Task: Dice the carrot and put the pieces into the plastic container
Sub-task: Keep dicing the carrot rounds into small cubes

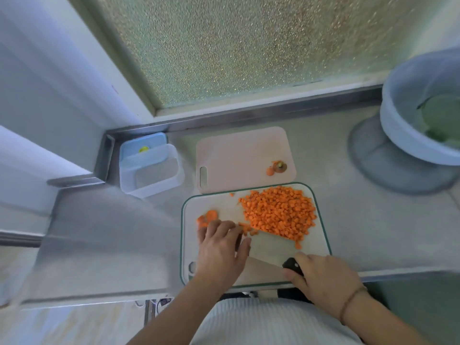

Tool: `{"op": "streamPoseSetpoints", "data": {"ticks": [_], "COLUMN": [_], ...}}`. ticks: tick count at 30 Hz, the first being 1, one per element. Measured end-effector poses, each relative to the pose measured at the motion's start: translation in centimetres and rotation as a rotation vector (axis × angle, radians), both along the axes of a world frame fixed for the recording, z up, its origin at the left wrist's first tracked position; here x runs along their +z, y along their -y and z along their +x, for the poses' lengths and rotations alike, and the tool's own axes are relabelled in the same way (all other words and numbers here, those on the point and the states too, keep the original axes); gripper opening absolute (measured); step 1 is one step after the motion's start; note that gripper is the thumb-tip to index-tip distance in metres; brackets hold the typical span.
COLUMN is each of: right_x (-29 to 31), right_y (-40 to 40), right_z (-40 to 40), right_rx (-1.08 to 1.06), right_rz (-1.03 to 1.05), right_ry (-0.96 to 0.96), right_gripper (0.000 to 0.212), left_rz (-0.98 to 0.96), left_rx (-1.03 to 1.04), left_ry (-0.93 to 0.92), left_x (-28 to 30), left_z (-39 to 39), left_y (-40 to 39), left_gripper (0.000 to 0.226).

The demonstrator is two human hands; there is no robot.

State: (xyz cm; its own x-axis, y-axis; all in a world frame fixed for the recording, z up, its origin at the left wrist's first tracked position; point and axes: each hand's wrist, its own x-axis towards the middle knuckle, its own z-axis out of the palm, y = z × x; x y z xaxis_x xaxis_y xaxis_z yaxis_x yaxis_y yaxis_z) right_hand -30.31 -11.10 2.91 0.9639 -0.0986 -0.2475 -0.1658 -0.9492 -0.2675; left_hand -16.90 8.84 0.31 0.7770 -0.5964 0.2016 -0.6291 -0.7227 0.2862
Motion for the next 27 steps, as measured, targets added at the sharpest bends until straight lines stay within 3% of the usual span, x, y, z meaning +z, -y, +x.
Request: {"op": "streamPoseSetpoints", "data": {"ticks": [3,6,12,16,18,20,22,27], "right_x": [0.3,0.2,0.9,1.1,1.1,1.4,1.6,1.2], "right_y": [1.0,2.2,3.8,4.9,5.1,5.1,5.2,5.5], "right_z": [0.8,1.4,2.2,2.2,2.2,2.2,2.1,1.8], "right_rx": [0.067,0.113,0.227,0.274,0.306,0.327,0.332,0.331], "right_rz": [-0.011,0.013,0.014,-0.029,-0.044,-0.064,-0.085,-0.081], "right_ry": [0.099,-0.009,-0.102,-0.082,-0.101,-0.116,-0.127,-0.126], "right_gripper": [0.108,0.130,0.128,0.099,0.081,0.062,0.056,0.056], "left_rz": [0.056,0.041,-0.208,0.039,0.127,0.107,0.043,-0.194], "left_rx": [0.055,0.079,0.003,0.180,0.129,0.042,0.010,0.084], "left_ry": [-0.076,-0.123,-0.255,-0.177,-0.196,-0.262,-0.348,-0.215], "left_x": [0.4,0.6,0.2,0.4,0.4,0.4,0.2,-0.3], "left_z": [-1.7,-3.2,-5.2,-4.6,-4.9,-5.3,-5.6,-4.3], "left_y": [1.2,2.4,3.1,3.2,3.7,4.4,4.9,4.9], "left_gripper": [0.040,0.040,0.035,0.049,0.062,0.071,0.073,0.035]}}
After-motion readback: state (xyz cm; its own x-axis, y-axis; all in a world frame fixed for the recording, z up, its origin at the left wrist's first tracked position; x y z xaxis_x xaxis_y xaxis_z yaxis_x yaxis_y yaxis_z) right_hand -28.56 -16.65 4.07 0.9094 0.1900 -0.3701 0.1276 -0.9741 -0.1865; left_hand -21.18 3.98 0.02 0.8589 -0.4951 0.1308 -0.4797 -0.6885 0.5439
